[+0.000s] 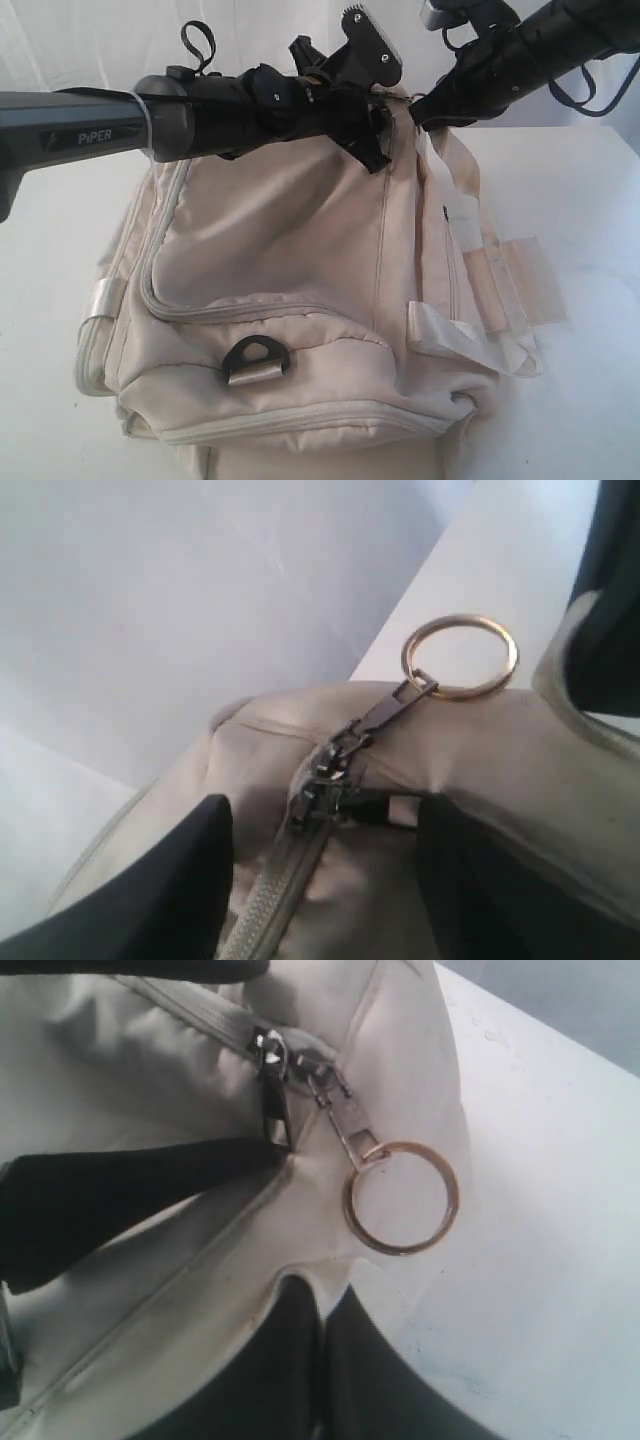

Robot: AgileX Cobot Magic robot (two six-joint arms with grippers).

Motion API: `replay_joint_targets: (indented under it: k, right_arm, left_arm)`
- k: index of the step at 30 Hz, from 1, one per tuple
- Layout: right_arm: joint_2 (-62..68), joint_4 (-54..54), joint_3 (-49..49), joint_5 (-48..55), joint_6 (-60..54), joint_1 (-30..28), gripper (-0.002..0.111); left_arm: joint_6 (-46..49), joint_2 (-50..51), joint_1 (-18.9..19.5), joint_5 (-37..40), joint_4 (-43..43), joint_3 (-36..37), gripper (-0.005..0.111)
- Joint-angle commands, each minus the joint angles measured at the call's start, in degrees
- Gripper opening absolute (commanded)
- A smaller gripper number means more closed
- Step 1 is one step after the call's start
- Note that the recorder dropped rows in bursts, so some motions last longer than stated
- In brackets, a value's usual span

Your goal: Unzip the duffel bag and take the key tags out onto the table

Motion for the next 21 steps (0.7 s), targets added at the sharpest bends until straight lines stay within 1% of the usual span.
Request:
replay_joint_targets:
  k: [1, 5, 9, 12, 16, 21]
  right_arm:
    - [-2.91, 2.28, -0.68, -0.68, 0.17, -0.55, 0.0]
    - [-2.9, 2.28, -0.68, -0.35, 0.17, -0.55, 0.0]
    - [-2.9, 2.28, -0.68, -0.35, 0.17, -0.55, 0.0]
    - [-2.9, 2.28, -0.68, -0.35, 0.17, -0.55, 0.0]
    - [-2.94, 2.28, -0.68, -0.5, 0.17, -0.55, 0.0]
    - [-2.94, 2.28, -0.68, -1.0, 0.17, -0.55, 0.0]
  left_arm:
    - [-5.25, 0.07, -0.24, -0.77, 1.77, -0.32, 0.057]
    - [-10.45, 0.07, -0.24, -1.49, 5.64, -0.32, 0.046]
    - [-11.11, 0.07, -0.24, -1.72, 7.21, -0.32, 0.03]
    - [-11.11, 0.07, -0.24, -1.84, 7.21, -0.32, 0.022]
    - [-7.72, 0.07, -0.24, -2.22, 7.1, -0.32, 0.012]
    - [-2.12, -0.03, -0.13, -1.6, 4.48, -0.32, 0.0]
